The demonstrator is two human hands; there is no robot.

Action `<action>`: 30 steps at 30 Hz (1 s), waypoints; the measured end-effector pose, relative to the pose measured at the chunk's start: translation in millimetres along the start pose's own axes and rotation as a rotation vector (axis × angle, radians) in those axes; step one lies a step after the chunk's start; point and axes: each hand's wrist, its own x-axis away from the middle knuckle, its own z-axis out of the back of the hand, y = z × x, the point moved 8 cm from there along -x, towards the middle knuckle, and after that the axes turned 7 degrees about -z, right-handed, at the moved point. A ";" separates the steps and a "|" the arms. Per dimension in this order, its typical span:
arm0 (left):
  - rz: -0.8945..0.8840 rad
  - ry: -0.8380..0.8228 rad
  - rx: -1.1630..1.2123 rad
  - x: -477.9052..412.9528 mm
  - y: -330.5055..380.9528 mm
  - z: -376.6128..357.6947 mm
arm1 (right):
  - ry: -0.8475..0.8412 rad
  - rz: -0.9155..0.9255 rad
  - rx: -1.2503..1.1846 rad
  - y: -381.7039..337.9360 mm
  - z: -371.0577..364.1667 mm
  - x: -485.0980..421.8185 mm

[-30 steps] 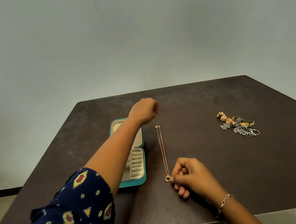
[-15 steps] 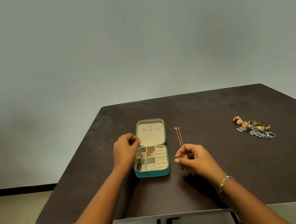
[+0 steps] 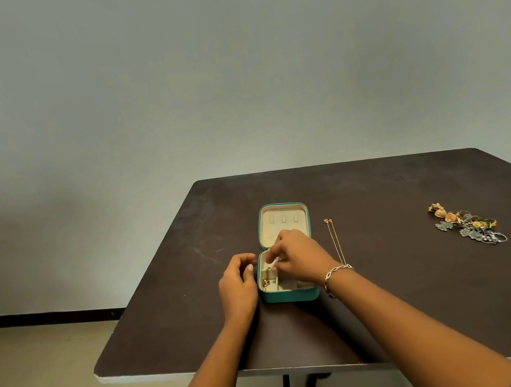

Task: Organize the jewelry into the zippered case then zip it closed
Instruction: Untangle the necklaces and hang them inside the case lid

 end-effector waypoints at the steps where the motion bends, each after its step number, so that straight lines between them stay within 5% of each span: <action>1: -0.001 0.004 0.010 -0.3 -0.3 0.2 | -0.029 0.003 0.030 -0.9 -4.9 -2.2; 10: -0.015 -0.011 0.065 -0.8 3.5 0.9 | -0.062 0.016 0.016 -7.5 -9.4 -11.2; 30: 0.006 -0.168 0.285 -9.2 30.4 -4.3 | -0.004 0.031 -0.720 -14.8 60.5 -7.4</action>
